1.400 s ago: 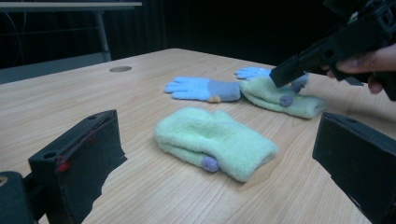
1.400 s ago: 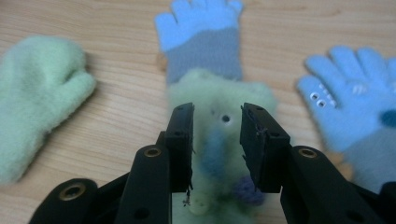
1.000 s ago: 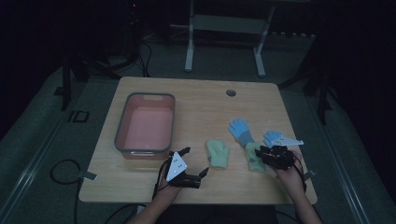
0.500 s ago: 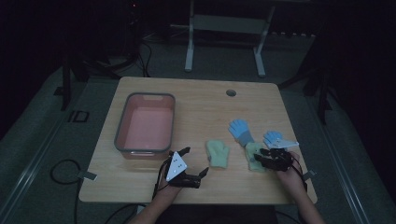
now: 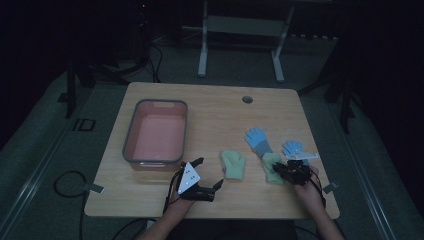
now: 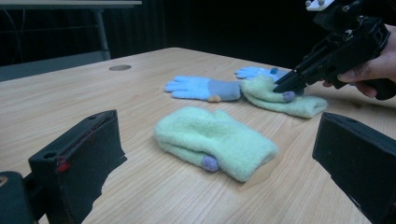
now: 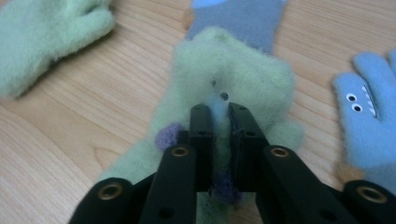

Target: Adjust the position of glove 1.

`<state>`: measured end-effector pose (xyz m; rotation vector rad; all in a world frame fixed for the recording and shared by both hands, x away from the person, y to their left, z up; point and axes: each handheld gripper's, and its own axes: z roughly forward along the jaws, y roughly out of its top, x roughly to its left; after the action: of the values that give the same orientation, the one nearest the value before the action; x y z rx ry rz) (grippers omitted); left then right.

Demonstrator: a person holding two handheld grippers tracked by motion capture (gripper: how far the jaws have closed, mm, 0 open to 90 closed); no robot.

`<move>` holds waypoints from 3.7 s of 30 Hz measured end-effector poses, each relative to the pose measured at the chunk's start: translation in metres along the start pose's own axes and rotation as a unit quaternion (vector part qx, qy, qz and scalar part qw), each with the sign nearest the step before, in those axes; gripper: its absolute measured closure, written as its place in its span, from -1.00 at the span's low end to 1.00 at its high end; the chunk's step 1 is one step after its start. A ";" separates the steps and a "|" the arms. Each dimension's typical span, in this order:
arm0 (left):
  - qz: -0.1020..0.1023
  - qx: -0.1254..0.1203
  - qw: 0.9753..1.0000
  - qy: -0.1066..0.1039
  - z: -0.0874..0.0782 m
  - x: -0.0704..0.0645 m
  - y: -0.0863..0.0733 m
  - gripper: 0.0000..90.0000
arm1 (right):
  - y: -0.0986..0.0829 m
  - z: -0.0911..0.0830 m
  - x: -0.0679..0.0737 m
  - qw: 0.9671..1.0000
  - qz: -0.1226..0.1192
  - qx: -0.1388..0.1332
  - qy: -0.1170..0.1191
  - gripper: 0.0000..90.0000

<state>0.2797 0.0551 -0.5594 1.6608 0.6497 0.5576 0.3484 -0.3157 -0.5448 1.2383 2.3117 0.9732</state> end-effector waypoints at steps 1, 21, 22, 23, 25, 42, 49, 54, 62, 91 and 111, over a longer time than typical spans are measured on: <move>0.000 0.000 1.000 0.000 0.000 0.000 0.000 -0.98 | 0.000 0.000 0.001 1.000 -0.001 0.000 -0.004 0.85; 0.002 0.000 1.000 0.001 0.000 0.000 0.000 -0.98 | 0.054 -0.051 0.029 0.997 0.012 -0.068 -0.047 0.88; 0.002 -0.001 1.000 0.001 0.000 0.000 0.000 -0.98 | 0.057 -0.051 0.032 0.996 0.014 -0.067 -0.050 0.88; 0.002 0.000 1.000 0.001 0.000 0.000 0.000 -0.98 | 0.060 -0.049 0.035 0.996 0.012 -0.066 -0.054 0.88; 0.001 0.000 1.000 0.001 0.000 0.000 0.000 -0.98 | 0.065 -0.046 0.041 0.997 0.013 -0.062 -0.054 0.88; 0.002 -0.001 1.000 0.000 0.000 0.000 0.000 -0.98 | 0.090 -0.006 0.103 0.999 -0.006 -0.041 -0.020 0.88; 0.006 0.002 1.000 -0.001 0.000 -0.001 0.000 -0.98 | 0.092 0.013 0.125 1.000 -0.010 -0.020 -0.009 0.87; 0.003 0.002 1.000 -0.005 0.001 0.000 0.000 -0.98 | 0.088 0.023 0.129 1.000 -0.012 -0.001 -0.015 0.87; 0.006 0.006 1.000 -0.008 0.001 0.000 0.001 -0.98 | 0.081 0.037 0.129 0.999 -0.024 0.015 -0.020 0.83; 0.122 0.129 0.977 -0.120 0.045 -0.017 0.025 -0.33 | 0.102 0.025 0.063 0.989 -0.075 -0.030 0.121 0.08; 0.230 0.221 0.940 -0.121 0.091 -0.015 0.018 -0.10 | 0.095 0.086 0.054 0.977 -0.032 0.071 0.200 0.34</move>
<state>0.3329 -0.0228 -0.5585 2.2903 0.2020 0.5472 0.4237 -0.1993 -0.5375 1.0911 2.7518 1.1391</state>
